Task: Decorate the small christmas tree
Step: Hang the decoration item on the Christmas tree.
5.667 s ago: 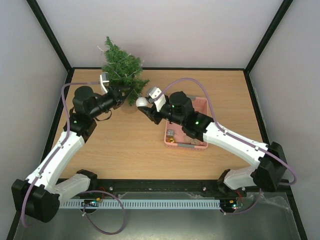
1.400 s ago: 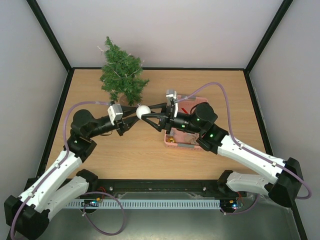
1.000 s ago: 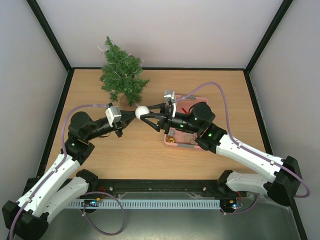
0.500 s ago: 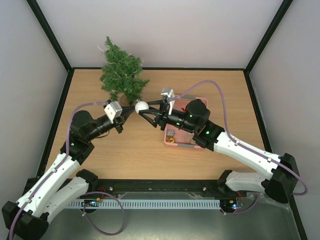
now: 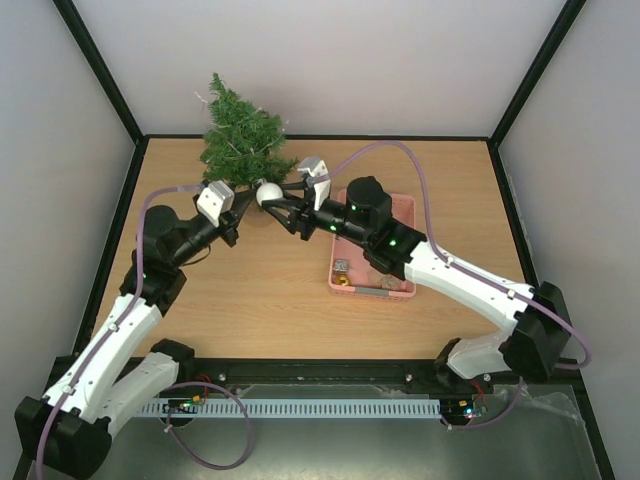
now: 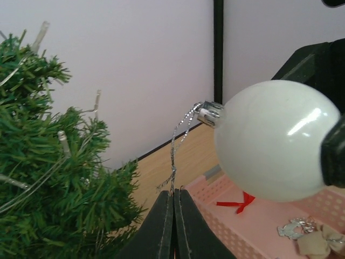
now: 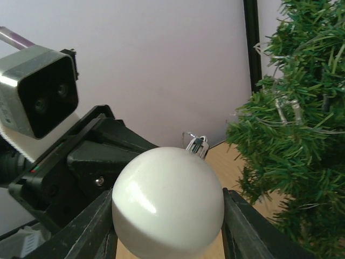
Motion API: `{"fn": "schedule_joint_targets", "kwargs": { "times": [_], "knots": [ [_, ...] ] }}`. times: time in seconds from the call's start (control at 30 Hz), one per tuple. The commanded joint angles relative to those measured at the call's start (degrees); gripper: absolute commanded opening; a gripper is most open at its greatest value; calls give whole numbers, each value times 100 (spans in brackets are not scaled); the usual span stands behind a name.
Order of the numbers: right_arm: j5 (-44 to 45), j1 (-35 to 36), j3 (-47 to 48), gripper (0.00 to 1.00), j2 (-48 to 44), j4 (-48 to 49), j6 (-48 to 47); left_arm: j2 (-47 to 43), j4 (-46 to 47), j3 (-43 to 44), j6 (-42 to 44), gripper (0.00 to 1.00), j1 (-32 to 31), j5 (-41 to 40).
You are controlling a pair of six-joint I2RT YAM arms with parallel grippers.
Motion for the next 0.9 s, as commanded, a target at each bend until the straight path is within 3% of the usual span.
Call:
{"fn": "schedule_joint_targets", "kwargs": {
  "times": [0.0,0.33,0.87],
  "knots": [
    [101,-157,486,42,373,-163,-287,198,190,287,-177,2,282,106],
    [-227,-679,729,42,970,118,-179,661,252,331,-558,2,721,690],
    [-280,-751,1169,42,1486,-133,-467,1616,33,833,-740,2,746,478]
  ]
}}
